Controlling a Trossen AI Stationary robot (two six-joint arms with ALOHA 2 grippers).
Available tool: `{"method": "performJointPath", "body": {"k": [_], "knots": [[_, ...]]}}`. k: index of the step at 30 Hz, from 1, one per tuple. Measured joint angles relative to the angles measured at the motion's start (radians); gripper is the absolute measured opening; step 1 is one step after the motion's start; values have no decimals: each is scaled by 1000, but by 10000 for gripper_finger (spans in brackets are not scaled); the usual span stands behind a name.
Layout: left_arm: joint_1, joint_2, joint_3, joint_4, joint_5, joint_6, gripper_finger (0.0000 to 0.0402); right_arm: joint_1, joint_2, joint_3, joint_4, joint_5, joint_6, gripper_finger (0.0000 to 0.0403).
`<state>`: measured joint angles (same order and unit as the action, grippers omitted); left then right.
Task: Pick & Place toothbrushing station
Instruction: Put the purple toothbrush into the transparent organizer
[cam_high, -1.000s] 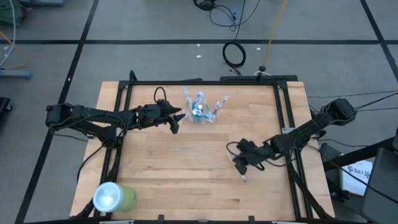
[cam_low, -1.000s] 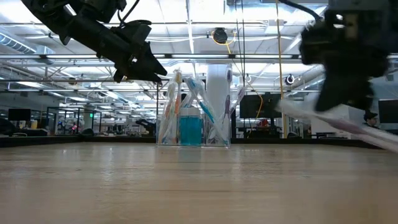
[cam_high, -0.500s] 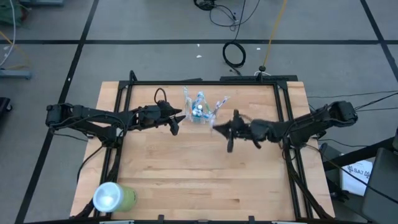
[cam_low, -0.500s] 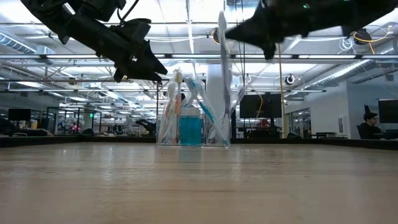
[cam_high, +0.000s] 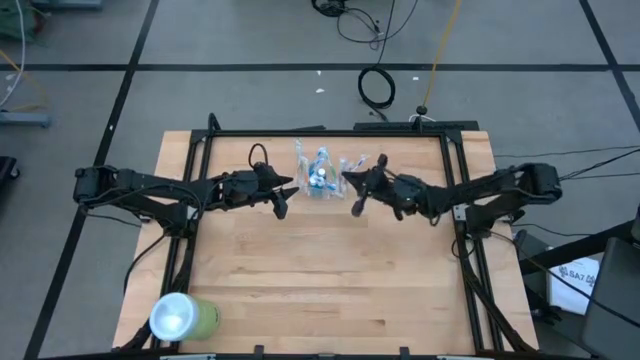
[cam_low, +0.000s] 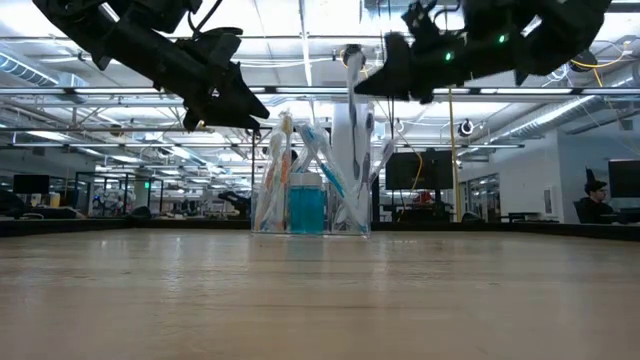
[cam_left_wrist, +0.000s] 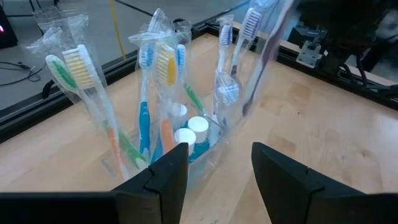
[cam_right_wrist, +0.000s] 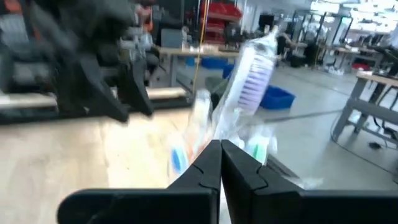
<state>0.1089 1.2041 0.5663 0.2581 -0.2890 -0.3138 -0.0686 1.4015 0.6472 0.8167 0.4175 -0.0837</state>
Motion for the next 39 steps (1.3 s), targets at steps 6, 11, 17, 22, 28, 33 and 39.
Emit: {"method": "performJointPath", "body": {"k": [6, 11, 17, 22, 28, 33, 39], "knots": [[0, 0, 0, 0, 0, 1, 184, -19, 128, 0, 38, 31, 25, 0], [0, 0, 0, 0, 0, 4, 184, -17, 182, 0, 7, 139, 29, 0], [0, 0, 0, -1, 0, 4, 184, -3, 156, 0, 139, 132, -53, 0], [0, 0, 0, 0, 0, 4, 184, 22, 101, 0, 187, 141, -167, 0], [0, 0, 0, 0, 0, -3, 184, 5, 94, 0, 168, 185, -241, 0], [0, 0, 0, 0, 0, -2, 184, -4, 118, 0, 121, 185, -243, 0], [0, 0, 0, 0, 0, 1, 184, 5, 135, 0, 57, 184, -222, 0]]}}
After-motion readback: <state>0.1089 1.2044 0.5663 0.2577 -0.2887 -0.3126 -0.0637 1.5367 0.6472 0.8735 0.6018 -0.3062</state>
